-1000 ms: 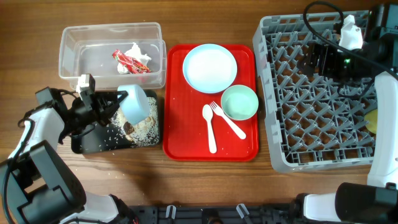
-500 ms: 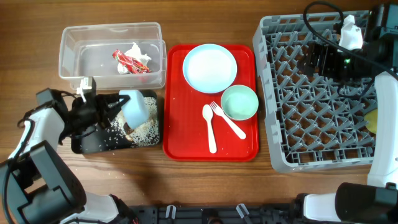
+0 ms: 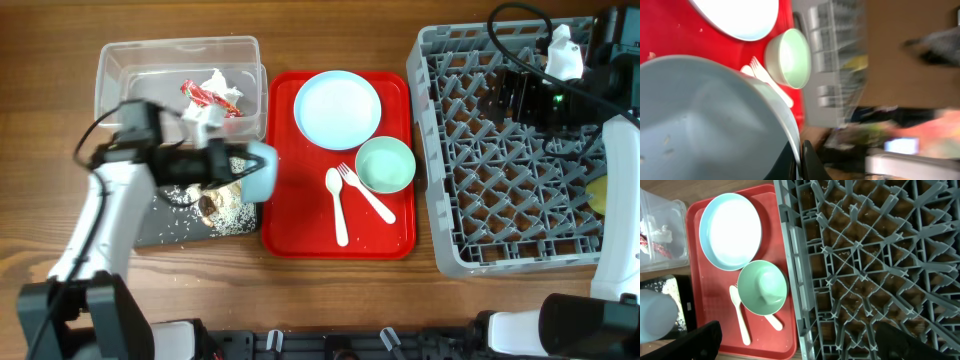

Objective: Sort waste into correct bins and load items into the dishwasher rack
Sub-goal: 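Set the emptied blue bowl back down on the red tray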

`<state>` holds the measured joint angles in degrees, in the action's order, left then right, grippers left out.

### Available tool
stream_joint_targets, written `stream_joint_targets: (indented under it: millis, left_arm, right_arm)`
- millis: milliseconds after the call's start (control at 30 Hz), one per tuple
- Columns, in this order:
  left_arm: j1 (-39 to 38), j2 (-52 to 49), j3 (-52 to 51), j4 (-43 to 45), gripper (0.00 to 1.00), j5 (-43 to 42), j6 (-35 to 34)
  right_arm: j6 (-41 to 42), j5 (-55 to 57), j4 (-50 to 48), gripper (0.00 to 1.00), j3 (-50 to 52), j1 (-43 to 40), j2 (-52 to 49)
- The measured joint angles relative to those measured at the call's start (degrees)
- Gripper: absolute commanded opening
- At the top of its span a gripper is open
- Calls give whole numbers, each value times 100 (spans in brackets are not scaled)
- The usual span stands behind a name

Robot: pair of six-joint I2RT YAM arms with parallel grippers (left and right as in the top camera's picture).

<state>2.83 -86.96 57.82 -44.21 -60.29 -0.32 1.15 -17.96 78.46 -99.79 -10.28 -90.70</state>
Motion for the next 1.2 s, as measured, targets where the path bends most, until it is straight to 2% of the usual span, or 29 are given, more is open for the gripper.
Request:
stream_joint_targets:
  millis: [133,333,467,500,567,667,867,1033,1200]
  left_arm:
    - [-1475,2,118,415,4,1644,-691]
    - [-2855,-243,120,903,4,3305,-1241]
    - [-3440,-514,120,1128,5,4094,-1499]
    - [-3517,-555,120,1156,8,4186,-1523]
    - [-3644,-612,120,1202,26,4343,-1574]
    - [-3724,-621,120,1257,35,4470,-1635]
    - [-3604,-610,120,1187,37,4570,-1681]
    - [-3038,-271,120,870,45,4601,-1738]
    - [-2070,684,153,483,48,4634,-2039]
  right_arm:
    - [0,2,0,100,0,0,0]
    - [0,2,0,100,0,0,0]
    - [0,2,-2,100,0,0,0]
    - [0,2,0,100,0,0,0]
    - [0,2,-2,100,0,0,0]
    - [2,2,0,100,0,0,0]
    - [0,-2,0,100,0,0,0]
    - [0,-2,7,100,0,98,0]
    - [0,-7,17,100,0,756,-22]
